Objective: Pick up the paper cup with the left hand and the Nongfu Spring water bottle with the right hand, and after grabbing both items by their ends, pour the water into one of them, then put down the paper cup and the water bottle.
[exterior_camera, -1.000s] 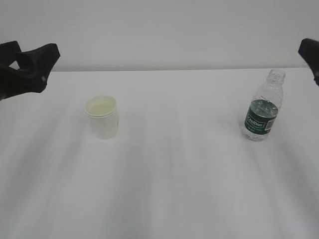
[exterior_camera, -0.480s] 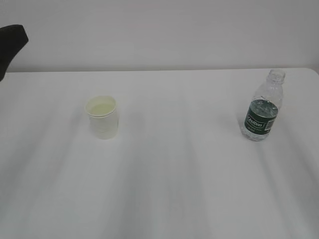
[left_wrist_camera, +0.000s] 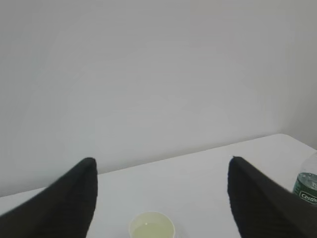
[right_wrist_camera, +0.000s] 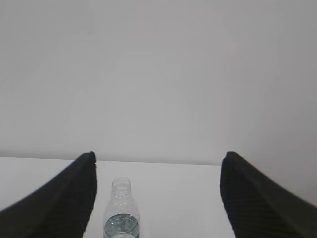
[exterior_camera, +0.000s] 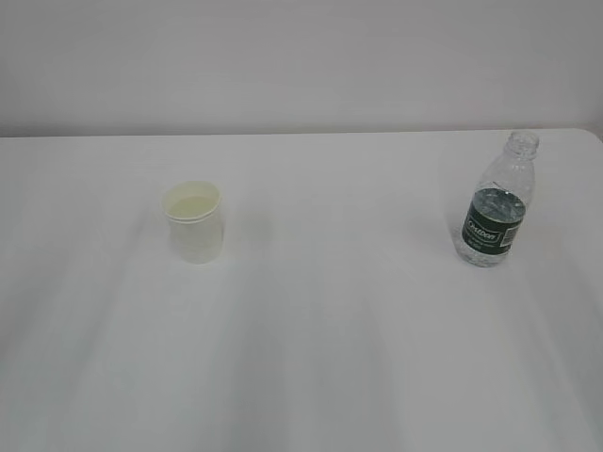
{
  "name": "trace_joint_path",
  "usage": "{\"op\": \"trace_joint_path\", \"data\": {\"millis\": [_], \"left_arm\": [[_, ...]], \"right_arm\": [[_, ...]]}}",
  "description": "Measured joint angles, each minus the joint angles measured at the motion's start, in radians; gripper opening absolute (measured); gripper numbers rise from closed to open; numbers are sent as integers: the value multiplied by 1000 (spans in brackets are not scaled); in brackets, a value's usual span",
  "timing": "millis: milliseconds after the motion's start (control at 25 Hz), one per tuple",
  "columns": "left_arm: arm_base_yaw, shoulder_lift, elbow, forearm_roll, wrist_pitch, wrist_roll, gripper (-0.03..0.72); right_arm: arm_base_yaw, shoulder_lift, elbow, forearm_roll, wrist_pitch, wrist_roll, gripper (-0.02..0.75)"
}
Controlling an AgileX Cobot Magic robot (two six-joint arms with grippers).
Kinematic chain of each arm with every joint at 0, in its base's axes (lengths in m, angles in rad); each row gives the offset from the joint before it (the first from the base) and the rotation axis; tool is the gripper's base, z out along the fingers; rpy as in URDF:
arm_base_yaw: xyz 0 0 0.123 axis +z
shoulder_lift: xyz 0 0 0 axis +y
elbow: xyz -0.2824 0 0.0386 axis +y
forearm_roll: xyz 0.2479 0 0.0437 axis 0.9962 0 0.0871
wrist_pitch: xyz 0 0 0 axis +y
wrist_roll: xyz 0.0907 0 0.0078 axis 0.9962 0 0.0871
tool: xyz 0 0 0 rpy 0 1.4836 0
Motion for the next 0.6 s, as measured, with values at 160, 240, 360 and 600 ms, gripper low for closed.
{"op": "trace_joint_path", "data": {"millis": [160,240,360,600], "left_arm": [[0,-73,0,11,71,0,587],[0,-105,0,14,108,0,587],[0,-147,0,18,171,0,587],[0,-267,0,42,285,0,585]], "right_arm": [[0,-89,0,-9,77,0,590],[0,-125,-9,-9,128,0,590],[0,-169,-43,-9,218,0,590],[0,-226,-114,-9,333,0,590]]}}
